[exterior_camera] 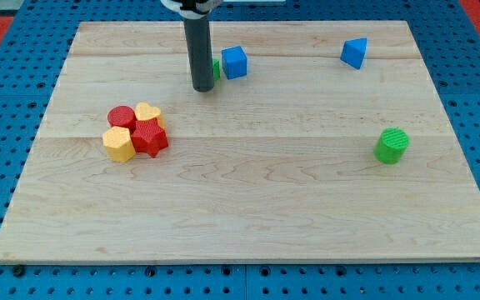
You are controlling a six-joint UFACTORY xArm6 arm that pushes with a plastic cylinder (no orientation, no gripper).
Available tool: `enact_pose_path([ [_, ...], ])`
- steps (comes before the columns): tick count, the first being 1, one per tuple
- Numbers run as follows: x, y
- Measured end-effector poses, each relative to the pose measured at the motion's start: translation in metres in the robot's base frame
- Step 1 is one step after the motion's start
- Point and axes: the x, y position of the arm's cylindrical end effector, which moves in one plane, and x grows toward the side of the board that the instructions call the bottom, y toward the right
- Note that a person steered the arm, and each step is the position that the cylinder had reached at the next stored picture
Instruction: Move your arm to the blue triangle
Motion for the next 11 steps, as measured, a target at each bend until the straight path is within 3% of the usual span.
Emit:
enact_pose_path([
  [1, -0.009, 0.000],
  [2, 0.014, 0.000],
  [3, 0.046, 0.048],
  [5, 0.058, 0.271],
  [6, 0.025, 0.364],
  [7, -0.032, 0.385],
  [9, -0.111, 0.358],
  [11, -0.070, 0.207],
])
